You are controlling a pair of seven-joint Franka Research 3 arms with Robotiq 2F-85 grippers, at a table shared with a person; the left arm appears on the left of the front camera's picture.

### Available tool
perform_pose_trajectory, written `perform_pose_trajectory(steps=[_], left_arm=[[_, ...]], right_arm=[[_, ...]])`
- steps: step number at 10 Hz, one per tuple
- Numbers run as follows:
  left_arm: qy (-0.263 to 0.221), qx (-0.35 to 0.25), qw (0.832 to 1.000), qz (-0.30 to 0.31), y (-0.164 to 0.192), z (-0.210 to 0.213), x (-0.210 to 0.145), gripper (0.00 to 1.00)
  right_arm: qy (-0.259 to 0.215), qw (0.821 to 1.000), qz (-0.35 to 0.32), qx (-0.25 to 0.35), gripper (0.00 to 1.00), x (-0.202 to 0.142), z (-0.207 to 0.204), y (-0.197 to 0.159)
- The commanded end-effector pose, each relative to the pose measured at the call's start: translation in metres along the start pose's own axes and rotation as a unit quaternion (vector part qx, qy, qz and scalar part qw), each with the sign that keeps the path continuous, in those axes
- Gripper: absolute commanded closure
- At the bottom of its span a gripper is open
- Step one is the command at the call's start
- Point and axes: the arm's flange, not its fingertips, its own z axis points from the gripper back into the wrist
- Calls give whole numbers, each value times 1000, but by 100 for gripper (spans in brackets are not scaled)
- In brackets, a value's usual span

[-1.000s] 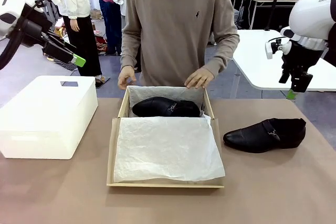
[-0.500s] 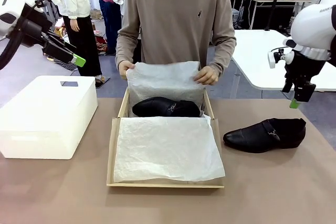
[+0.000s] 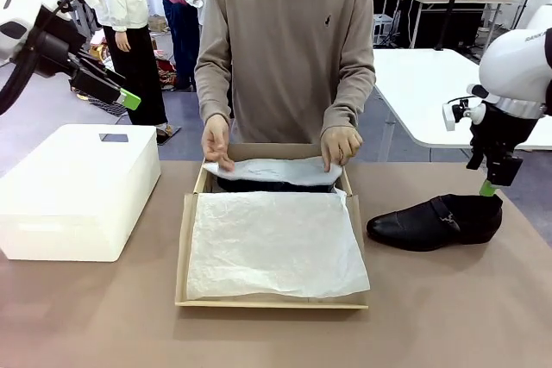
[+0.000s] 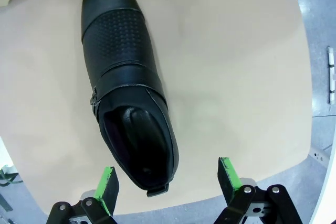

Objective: Pack the shoes into the box.
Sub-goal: Place the other shoe of the Shoes into the Shoes Box.

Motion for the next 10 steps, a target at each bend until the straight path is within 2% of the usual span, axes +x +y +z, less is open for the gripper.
perform_pose_trajectory(steps=[1, 6, 10], left_arm=[[-11, -8, 1000, -8, 3, 0, -1, 0], [-11, -8, 1000, -8, 3, 0, -1, 0], [-11, -8, 1000, -8, 3, 0, -1, 0]], right_arm=[[-17, 1000, 18, -10, 0, -7, -13, 3], [-19, 1000, 15, 6, 0, -2, -39, 3], [-13, 1000, 18, 10, 0, 9, -44, -9]])
